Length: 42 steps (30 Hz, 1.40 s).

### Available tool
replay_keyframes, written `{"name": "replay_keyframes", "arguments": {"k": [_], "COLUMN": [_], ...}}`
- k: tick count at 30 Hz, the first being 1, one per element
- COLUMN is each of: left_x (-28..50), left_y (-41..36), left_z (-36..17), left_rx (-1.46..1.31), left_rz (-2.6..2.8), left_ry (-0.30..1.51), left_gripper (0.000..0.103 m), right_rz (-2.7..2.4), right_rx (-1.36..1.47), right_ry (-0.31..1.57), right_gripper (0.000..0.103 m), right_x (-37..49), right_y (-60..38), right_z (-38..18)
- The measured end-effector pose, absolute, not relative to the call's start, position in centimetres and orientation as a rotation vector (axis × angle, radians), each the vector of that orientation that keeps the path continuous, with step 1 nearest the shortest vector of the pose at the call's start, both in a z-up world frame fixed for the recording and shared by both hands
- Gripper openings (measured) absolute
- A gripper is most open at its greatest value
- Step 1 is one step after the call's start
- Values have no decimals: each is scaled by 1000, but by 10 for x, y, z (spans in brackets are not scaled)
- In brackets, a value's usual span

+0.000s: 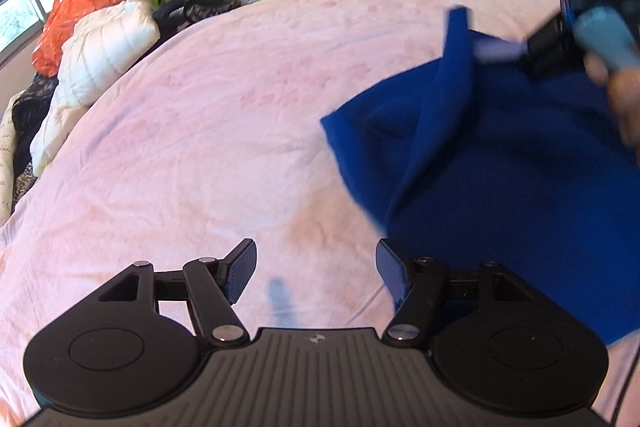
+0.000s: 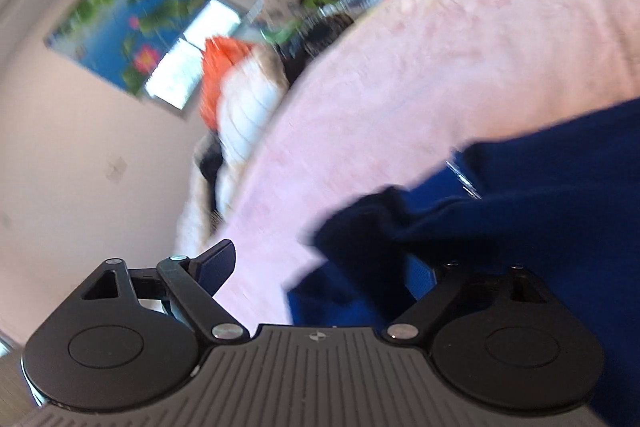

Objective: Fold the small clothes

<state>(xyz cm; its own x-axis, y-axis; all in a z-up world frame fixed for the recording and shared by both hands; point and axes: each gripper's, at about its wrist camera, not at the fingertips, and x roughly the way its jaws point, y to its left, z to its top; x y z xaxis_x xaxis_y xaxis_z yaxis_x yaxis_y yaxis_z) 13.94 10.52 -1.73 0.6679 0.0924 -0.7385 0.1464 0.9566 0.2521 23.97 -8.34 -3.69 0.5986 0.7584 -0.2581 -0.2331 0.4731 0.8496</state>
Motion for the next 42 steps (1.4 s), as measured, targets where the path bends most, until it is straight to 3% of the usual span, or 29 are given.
{"name": "replay_keyframes", "arguments": {"k": [5,13,22,25,34,42], "left_x": [131,131,134,125,94,78], "left_y": [116,92,38,28,35,44], "left_z": [-12,31,11,5,-24,-23], "left_rx": [248,142,161,164,170,132], "left_rz": [-10,-156,-256,-257,-236,-216], "left_ry": [844,748,814,820,880,882], "left_gripper": [66,66,66,66,67,68], "right_rz": [695,456,-48,4,128,88], "right_rx": [881,619,570,513,87,145], "right_ry": [631,678,612,579,716,691], "right_gripper": [98,99,97,102,100,102], "right_x": [233,176,116,96,51,25], "right_y": [-98,-156,-278,-264,-190,-193], "right_z": [-28,-27,-45,-39,-59,-55]}}
